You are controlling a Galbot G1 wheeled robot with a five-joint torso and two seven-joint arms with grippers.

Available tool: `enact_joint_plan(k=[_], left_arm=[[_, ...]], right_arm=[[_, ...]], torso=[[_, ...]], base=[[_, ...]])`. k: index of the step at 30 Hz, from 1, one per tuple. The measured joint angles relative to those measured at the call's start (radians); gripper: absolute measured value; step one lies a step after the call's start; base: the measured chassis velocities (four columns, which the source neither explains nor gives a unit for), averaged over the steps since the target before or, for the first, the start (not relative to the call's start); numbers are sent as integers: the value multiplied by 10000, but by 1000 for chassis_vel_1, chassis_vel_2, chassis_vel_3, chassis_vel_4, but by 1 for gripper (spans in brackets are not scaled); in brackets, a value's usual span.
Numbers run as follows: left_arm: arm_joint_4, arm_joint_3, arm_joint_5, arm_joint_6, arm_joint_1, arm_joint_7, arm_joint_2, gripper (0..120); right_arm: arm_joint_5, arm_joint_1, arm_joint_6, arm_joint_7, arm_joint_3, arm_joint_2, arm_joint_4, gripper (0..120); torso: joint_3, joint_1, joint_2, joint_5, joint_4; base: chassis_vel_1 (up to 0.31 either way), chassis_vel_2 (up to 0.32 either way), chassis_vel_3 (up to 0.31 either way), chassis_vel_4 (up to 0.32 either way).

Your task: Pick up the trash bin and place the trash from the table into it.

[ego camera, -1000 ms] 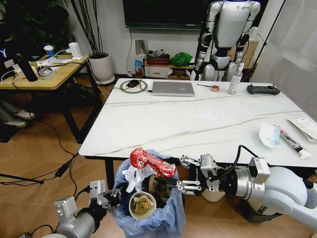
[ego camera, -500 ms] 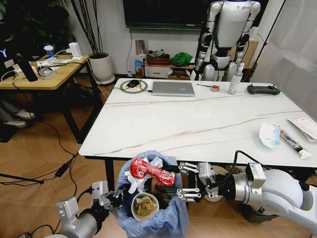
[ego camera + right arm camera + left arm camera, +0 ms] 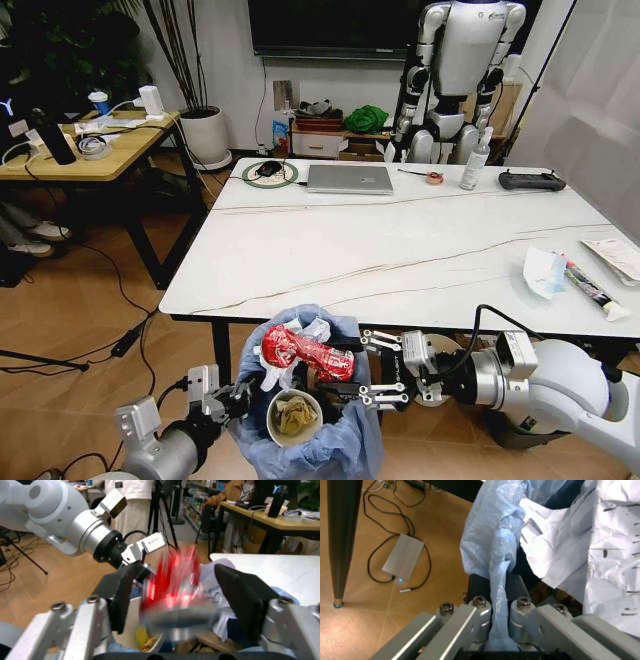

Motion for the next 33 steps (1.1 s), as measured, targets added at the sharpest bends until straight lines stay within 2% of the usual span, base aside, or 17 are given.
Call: enact_joint_plan(k=[3,10,12,14,15,16,18,22,23,27,28,30,33], left_arm=[[12,-1,-46,2,-25,-22,16,0],[45,-2,-94,20,-36,-67,26,0],[110,17,-86,32,10,-80,14,0],[210,56,18,32,99,-81,-46,0],[245,98,115,32,170,-76,-112,0],[245,98,115,32,170,-76,-112,0],[315,144,359,10,217,-29,-194,0],[404,146,492,-42,175,-3,-171,0],[404,146,492,-42,175,-3,-171,0],[464,153,736,-93,96,36,-205,0],[466,178,803,-103,114,64,-211,0],[466,184,840,-110,127,86,-213,0],[460,177,896,-141,144,113,-212,0]], right_arm=[[-7,2,0,-1,-5,32,-44,71],[-5,1,39,1,-7,66,-93,78],[129,95,105,198,55,213,-110,84],[591,305,295,936,323,643,-257,92],[811,333,546,1743,499,888,-411,95],[811,333,546,1743,499,888,-411,95],[1083,280,894,3183,1040,1304,-778,100],[1810,-116,952,4054,2520,1981,-1707,100],[1810,-116,952,4054,2520,1981,-1707,100],[2039,-962,956,4128,3978,2426,-2376,100],[2157,-1498,942,4025,4669,2668,-2620,100],[2188,-1762,930,3974,4984,2802,-2725,100],[2004,-2777,911,3697,6191,3370,-3076,100]], torso=[[0,0,0,0,0],[0,0,0,0,0],[0,0,0,0,-2],[0,0,0,-3,0],[0,0,0,1,2],[0,0,0,1,2],[0,0,0,-1,3],[1,1,0,1,1],[1,1,0,1,1],[1,1,0,0,1],[0,1,0,-1,0],[0,0,0,0,0],[0,0,0,4,1]], base=[[0,0,0,0],[0,0,0,0],[0,0,0,0],[0,0,0,0],[0,0,0,0],[0,0,0,0],[0,0,0,0],[0,0,0,0],[0,0,0,0],[0,0,0,0],[0,0,0,0],[0,0,0,0],[0,0,0,0]])
